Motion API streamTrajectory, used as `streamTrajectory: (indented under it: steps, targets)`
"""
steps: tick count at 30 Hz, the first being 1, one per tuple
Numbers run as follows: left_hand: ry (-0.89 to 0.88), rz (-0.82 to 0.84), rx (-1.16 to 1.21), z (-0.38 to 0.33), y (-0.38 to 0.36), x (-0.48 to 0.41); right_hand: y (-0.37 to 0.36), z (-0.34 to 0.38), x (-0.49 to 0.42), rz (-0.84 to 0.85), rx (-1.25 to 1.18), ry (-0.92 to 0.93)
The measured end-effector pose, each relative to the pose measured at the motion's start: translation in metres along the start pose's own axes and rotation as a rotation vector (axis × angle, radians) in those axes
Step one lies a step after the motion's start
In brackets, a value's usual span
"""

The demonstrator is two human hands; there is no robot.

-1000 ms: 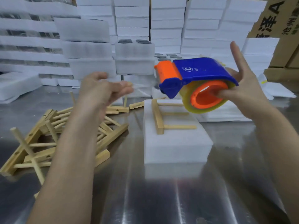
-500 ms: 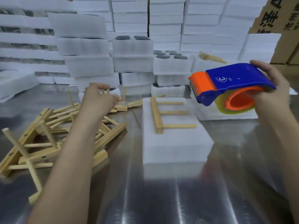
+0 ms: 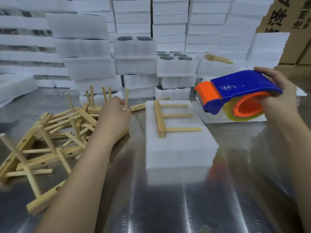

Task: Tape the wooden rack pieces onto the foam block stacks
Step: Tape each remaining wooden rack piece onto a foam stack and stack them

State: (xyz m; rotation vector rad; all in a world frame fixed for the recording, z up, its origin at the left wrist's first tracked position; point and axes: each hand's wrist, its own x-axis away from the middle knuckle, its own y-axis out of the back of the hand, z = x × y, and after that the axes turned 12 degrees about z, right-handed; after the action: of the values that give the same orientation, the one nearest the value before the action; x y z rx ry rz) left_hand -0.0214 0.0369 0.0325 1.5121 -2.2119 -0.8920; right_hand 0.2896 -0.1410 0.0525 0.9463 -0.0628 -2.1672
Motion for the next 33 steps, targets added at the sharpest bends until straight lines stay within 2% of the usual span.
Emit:
streamTrajectory:
  steps: [6, 12, 17, 19, 20, 23, 24, 25, 26, 27, 28, 30, 32, 33]
  targets:
    - [-0.014, 0.05, -0.263, -0.002, -0.029, 0.006, 0.002, 0.001, 0.002, 0.003, 0.016, -0.01]
    - [-0.042, 0.165, -0.379, -0.002, -0.046, 0.012, 0.001, 0.003, 0.003, 0.015, 0.008, -0.006]
    - [0.011, 0.34, -0.79, 0.002, -0.054, 0.01, 0.002, 0.003, 0.003, 0.022, 0.004, -0.008]
    - [-0.012, 0.298, -0.775, 0.0, -0.048, 0.011, 0.003, 0.002, 0.003, 0.017, 0.002, -0.005]
    - [-0.034, 0.212, -0.712, -0.004, -0.042, 0.011, 0.003, 0.001, 0.003, 0.014, 0.001, -0.004]
    - [-0.258, -0.137, -0.321, -0.02, -0.033, 0.016, 0.004, -0.001, 0.002, 0.018, 0.001, -0.001]
    - [-0.345, -0.137, -0.144, -0.028, -0.034, 0.021, 0.004, -0.002, 0.002, 0.022, 0.002, -0.001]
    - [-0.397, -0.051, -0.025, -0.038, -0.036, 0.027, 0.004, -0.004, 0.001, 0.026, 0.005, -0.001]
    - [-0.449, 0.068, -0.012, -0.045, -0.04, 0.033, 0.004, -0.005, 0.001, 0.029, 0.011, -0.001]
    - [-0.492, 0.139, -0.153, -0.05, -0.046, 0.04, 0.004, -0.005, 0.001, 0.029, 0.018, -0.002]
    - [-0.549, 0.144, -0.304, -0.053, -0.053, 0.047, 0.003, -0.006, 0.001, 0.028, 0.022, -0.005]
    - [-0.787, 0.02, -0.472, -0.063, -0.063, 0.067, 0.003, -0.009, 0.0, 0.026, 0.017, -0.015]
    - [-1.009, -0.013, -0.63, -0.075, -0.08, 0.082, 0.003, -0.012, 0.0, 0.027, 0.019, -0.022]
    - [-1.059, 0.019, -0.75, -0.079, -0.089, 0.088, 0.002, -0.013, 0.0, 0.031, 0.019, -0.024]
